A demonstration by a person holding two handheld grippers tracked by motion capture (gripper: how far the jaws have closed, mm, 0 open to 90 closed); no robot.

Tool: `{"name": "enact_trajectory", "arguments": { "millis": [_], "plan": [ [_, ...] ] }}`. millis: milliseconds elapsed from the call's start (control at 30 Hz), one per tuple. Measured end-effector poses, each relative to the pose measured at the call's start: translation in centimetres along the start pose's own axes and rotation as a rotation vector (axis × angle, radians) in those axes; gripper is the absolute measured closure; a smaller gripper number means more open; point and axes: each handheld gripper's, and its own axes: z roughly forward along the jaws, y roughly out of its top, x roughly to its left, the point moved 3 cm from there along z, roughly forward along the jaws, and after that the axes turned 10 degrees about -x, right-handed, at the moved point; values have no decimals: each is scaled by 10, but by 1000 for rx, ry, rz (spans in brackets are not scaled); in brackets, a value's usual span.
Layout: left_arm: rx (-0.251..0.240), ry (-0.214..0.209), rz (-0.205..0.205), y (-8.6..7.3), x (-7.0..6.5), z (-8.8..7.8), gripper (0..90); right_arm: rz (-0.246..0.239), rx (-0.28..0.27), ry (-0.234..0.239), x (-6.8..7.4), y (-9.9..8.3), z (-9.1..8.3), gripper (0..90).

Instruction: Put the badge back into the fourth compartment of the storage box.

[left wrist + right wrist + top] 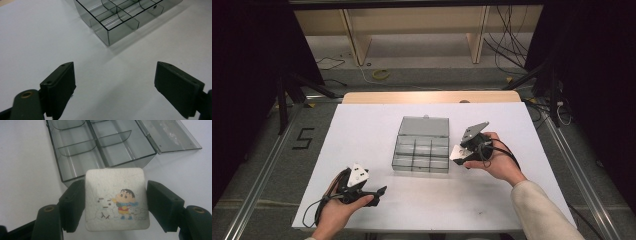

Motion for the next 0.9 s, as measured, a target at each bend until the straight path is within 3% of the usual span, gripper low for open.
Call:
{"name": "enact_trajectory", "arguments": {
  "millis": [900],
  "plan": [
    [6,-3,1,0,-1,0,164,-25,-64,-12,3,30,-3,339]
  ]
}}
